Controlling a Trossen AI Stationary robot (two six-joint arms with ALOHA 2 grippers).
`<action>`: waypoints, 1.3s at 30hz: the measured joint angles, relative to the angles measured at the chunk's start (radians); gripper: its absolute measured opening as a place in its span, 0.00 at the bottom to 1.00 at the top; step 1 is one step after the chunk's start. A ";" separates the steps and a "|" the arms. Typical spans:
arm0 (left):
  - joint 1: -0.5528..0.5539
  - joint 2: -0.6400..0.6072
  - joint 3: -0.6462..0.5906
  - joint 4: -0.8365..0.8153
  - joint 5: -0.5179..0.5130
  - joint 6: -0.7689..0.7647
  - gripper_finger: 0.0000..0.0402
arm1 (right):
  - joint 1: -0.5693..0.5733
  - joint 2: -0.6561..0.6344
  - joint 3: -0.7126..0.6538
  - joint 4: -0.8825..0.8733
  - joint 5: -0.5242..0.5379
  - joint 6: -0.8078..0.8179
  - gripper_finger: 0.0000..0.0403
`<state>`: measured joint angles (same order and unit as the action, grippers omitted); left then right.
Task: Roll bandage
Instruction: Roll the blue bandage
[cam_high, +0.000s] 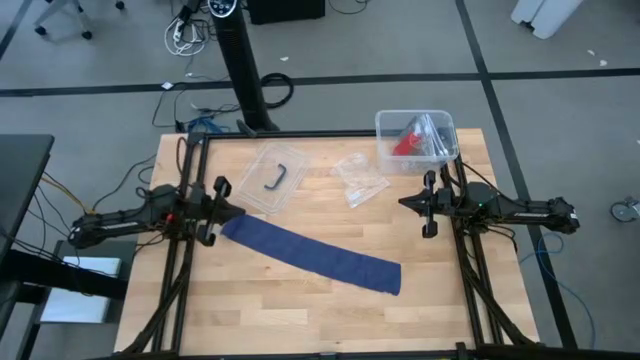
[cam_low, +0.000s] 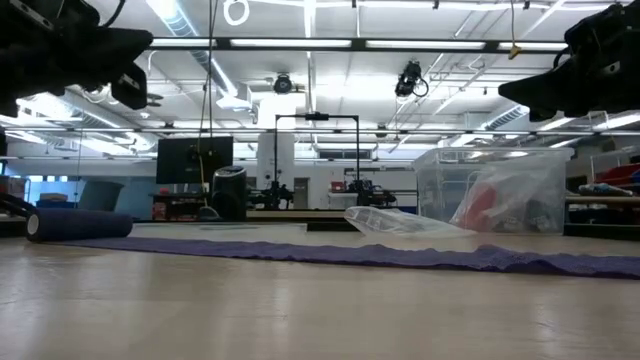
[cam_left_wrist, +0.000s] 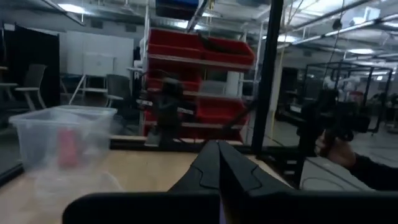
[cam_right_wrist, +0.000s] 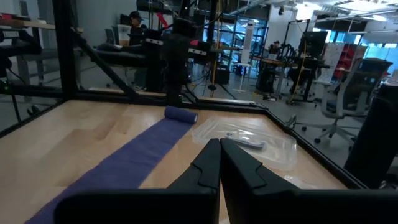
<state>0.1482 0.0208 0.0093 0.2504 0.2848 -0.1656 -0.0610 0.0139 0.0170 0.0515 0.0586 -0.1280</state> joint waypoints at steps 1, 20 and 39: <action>0.000 0.012 0.000 -0.002 0.000 0.008 0.00 | 0.000 0.000 0.000 0.000 0.000 0.000 0.02; -0.013 0.465 0.101 0.000 -0.033 0.039 0.00 | 0.000 0.000 0.000 0.128 0.000 -0.049 0.02; -0.200 0.894 0.682 -1.031 -0.346 -0.199 0.00 | -0.001 0.000 0.000 0.023 0.000 0.058 0.01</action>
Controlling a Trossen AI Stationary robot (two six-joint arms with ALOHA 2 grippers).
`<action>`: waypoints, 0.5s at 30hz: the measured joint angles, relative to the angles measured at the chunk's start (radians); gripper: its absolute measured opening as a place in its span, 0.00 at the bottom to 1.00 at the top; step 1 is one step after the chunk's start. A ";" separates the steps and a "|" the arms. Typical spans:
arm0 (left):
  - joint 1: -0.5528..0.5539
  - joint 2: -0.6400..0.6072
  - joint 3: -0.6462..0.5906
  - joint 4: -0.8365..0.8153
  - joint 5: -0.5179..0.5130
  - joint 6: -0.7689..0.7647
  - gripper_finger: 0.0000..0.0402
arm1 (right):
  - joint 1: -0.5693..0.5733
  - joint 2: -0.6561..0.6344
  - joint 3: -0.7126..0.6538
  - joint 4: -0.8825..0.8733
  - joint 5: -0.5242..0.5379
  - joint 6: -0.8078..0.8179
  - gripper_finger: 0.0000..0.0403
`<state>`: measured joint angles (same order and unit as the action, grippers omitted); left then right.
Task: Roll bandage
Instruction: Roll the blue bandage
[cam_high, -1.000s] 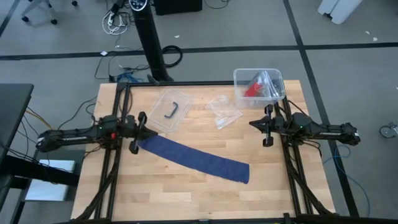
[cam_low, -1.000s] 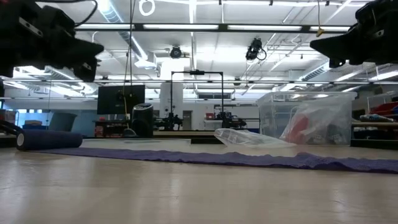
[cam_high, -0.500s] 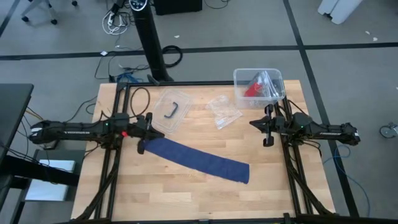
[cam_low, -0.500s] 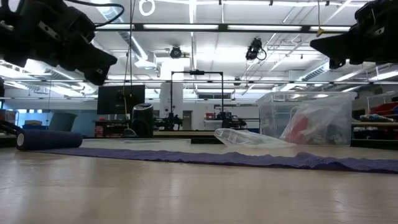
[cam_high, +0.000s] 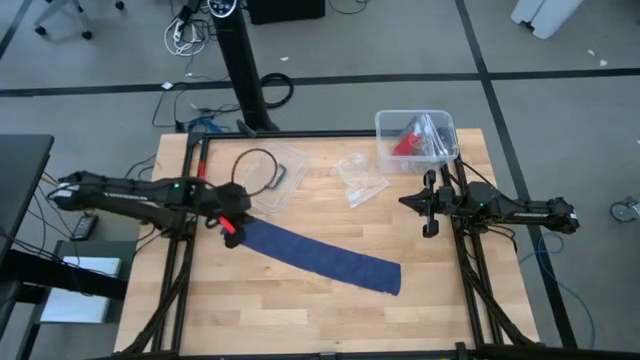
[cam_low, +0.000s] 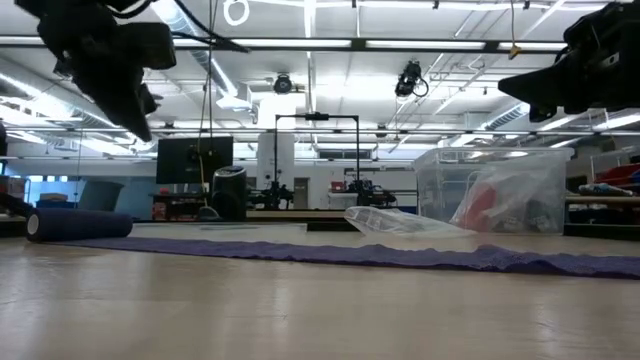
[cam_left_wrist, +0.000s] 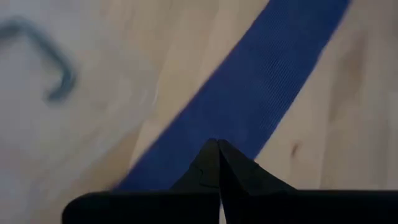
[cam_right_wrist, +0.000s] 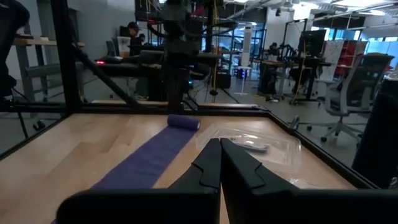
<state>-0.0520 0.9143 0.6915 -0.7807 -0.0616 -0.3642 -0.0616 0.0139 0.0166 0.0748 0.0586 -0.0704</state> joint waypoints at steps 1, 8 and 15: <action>-0.013 0.037 0.022 -0.049 -0.005 -0.019 0.00 | 0.000 0.000 0.000 0.000 0.000 0.000 0.00; -0.094 0.300 0.110 -0.303 -0.060 -0.086 0.00 | 0.001 0.000 0.000 0.003 -0.052 0.071 0.01; -0.141 0.452 0.155 -0.469 -0.178 -0.110 0.00 | 0.001 0.001 0.000 0.025 -0.132 0.093 0.01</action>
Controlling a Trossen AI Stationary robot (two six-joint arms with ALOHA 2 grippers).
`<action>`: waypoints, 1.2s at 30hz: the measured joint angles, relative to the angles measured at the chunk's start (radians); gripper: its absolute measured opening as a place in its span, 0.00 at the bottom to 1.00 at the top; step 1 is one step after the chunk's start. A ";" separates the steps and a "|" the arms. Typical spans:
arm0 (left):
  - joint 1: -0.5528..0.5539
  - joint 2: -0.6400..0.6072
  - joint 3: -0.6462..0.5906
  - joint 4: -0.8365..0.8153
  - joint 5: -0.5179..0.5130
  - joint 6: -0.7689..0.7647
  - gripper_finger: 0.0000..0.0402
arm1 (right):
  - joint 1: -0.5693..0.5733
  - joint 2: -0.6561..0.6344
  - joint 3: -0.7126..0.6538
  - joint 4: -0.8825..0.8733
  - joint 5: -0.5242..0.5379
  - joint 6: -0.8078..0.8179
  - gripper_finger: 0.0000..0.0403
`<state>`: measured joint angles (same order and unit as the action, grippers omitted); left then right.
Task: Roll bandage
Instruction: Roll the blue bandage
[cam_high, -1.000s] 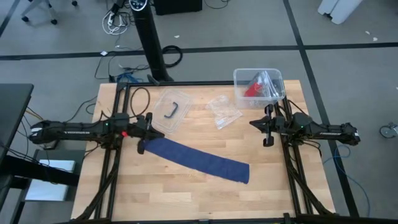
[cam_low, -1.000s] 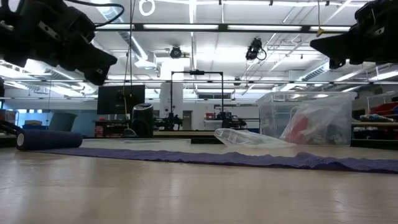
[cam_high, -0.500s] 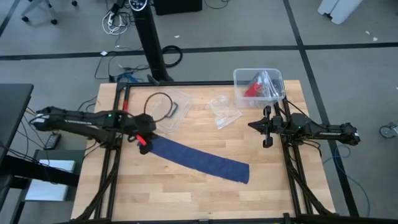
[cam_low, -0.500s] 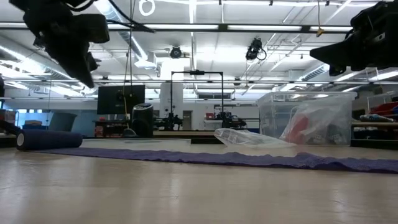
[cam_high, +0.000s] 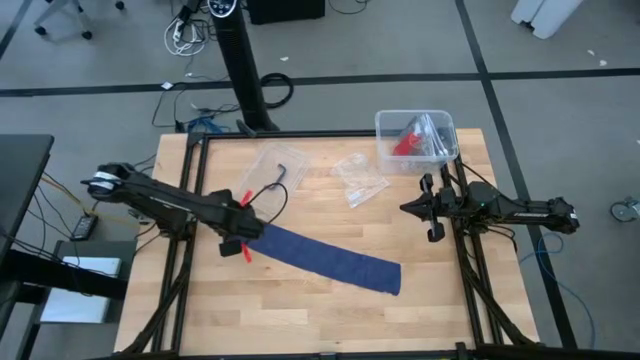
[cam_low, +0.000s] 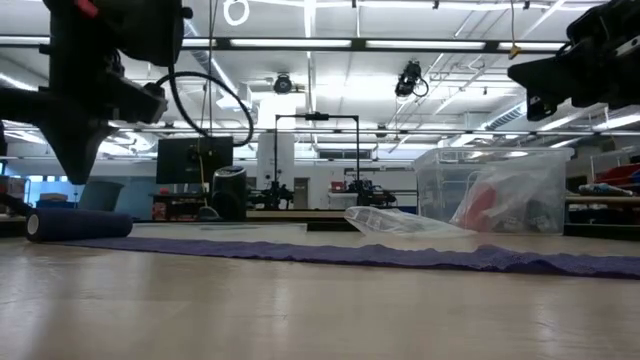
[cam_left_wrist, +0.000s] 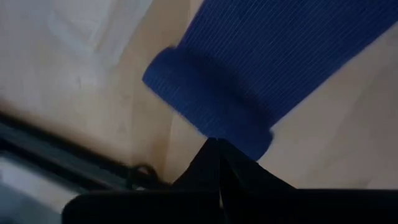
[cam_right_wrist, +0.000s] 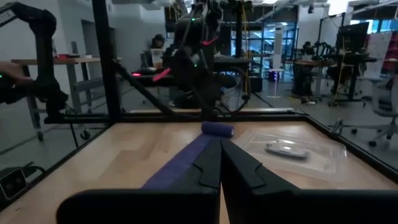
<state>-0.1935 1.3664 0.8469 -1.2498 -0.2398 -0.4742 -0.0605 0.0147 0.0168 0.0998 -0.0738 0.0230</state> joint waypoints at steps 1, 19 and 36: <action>0.001 0.007 0.000 -0.004 0.000 -0.003 0.00 | 0.000 0.000 0.000 0.000 0.000 0.000 0.01; 0.004 -0.042 -0.062 0.056 -0.032 0.132 0.00 | 0.002 0.016 0.000 0.091 -0.084 0.090 0.00; 0.004 -0.201 -0.067 0.136 0.054 0.153 0.00 | 0.183 0.473 0.000 0.450 0.047 0.135 0.00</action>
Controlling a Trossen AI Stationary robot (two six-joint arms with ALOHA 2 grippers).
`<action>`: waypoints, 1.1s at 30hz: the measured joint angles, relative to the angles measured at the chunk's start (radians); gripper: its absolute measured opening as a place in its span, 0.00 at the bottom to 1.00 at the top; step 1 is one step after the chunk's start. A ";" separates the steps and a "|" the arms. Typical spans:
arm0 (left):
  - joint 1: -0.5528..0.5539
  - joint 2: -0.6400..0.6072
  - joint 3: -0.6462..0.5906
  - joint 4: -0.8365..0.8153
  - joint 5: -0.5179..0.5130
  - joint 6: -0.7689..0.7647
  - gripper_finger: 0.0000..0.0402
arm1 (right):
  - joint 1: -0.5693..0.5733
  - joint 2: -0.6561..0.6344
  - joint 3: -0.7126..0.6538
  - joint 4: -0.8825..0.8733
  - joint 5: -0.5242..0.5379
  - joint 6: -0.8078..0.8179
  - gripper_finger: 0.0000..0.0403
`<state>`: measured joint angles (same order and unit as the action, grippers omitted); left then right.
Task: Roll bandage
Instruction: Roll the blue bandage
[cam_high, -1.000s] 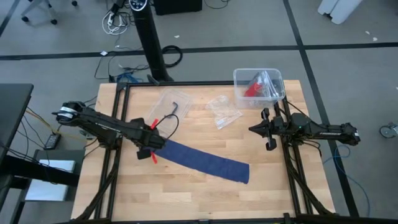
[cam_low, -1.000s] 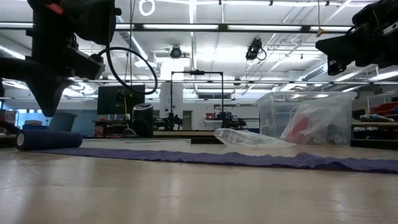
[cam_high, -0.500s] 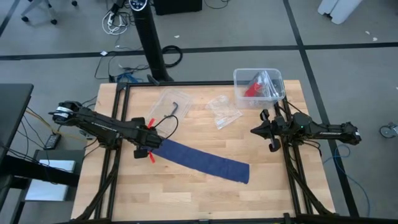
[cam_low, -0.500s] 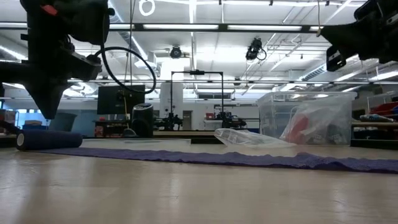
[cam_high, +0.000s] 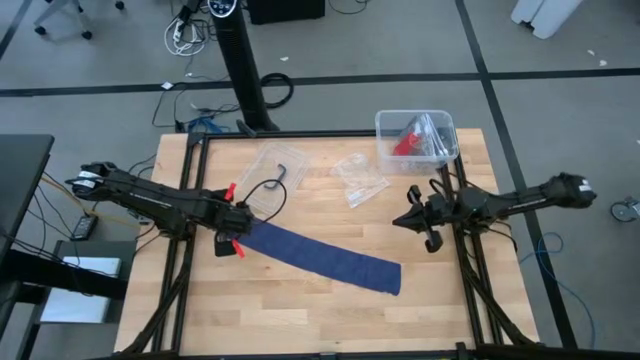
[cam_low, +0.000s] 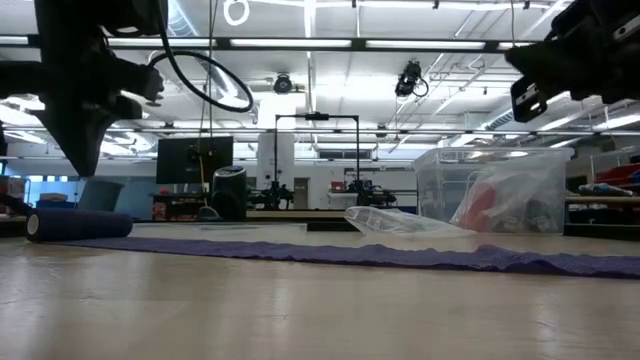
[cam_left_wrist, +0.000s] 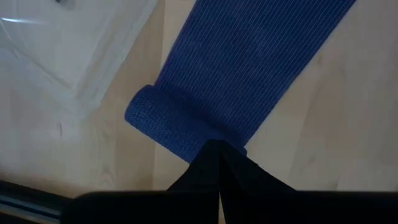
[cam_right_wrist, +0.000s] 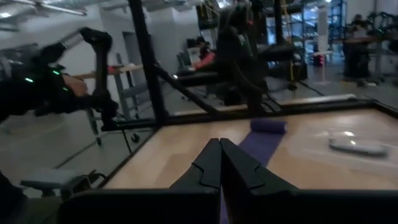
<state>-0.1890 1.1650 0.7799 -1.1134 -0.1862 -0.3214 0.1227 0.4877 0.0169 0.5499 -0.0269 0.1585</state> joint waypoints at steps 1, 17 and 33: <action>0.000 -0.001 0.000 -0.001 0.002 0.000 0.00 | 0.012 0.035 0.000 0.017 0.032 0.007 0.00; 0.000 -0.008 0.000 -0.005 0.005 0.002 0.00 | 0.070 0.450 0.319 -0.084 0.038 -0.082 0.00; 0.000 0.048 0.000 -0.075 -0.046 -0.106 0.00 | 0.035 0.692 0.433 -0.087 0.065 -0.117 0.01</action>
<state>-0.1890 1.2127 0.7799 -1.1880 -0.2322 -0.4277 0.1578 1.1799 0.4503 0.4629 0.0378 0.0415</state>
